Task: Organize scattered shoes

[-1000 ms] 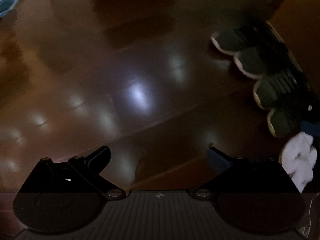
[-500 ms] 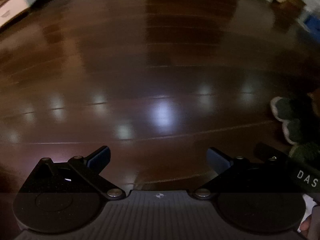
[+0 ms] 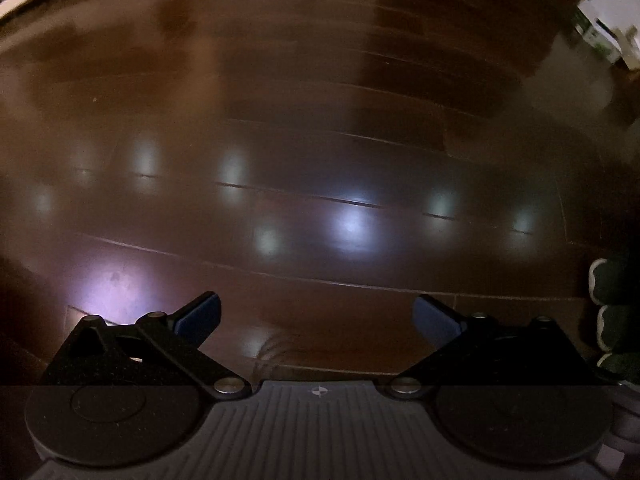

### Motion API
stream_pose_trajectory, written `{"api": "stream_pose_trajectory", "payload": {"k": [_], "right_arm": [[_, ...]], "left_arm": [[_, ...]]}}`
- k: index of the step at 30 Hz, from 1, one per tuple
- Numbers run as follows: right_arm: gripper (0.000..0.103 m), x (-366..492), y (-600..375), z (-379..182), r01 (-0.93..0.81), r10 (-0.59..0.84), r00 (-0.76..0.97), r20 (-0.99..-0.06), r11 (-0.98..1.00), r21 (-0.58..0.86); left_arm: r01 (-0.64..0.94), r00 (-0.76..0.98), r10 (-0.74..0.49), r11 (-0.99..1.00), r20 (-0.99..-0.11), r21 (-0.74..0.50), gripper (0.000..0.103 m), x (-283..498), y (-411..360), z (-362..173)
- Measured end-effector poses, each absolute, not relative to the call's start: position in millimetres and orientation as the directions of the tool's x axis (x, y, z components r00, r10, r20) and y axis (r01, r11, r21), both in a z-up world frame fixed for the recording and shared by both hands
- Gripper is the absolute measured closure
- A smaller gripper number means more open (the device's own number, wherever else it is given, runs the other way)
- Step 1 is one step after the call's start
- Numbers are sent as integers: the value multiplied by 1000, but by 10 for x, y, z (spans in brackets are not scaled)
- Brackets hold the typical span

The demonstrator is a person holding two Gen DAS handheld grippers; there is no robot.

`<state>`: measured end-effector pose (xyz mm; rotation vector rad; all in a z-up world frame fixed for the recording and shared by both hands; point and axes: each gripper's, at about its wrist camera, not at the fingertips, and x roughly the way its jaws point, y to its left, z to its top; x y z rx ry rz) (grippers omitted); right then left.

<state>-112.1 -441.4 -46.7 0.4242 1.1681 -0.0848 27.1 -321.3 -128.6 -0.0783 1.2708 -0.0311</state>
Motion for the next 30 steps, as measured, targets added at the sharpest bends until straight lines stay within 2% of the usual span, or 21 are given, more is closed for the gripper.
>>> {"api": "stream_pose_trajectory", "payload": {"k": [11,30], "right_arm": [[37,-881,-4114,-472,246,161,390,-906,931,271],[37,-743,-3964,-476,255,158,390,-907,928,272]], "left_arm": [[-66,300,-69,993,-952,-93,0,250,-2997,-1280],[-49,316,-77,994,-946,-97,2,196,-3003,-1315]]}}
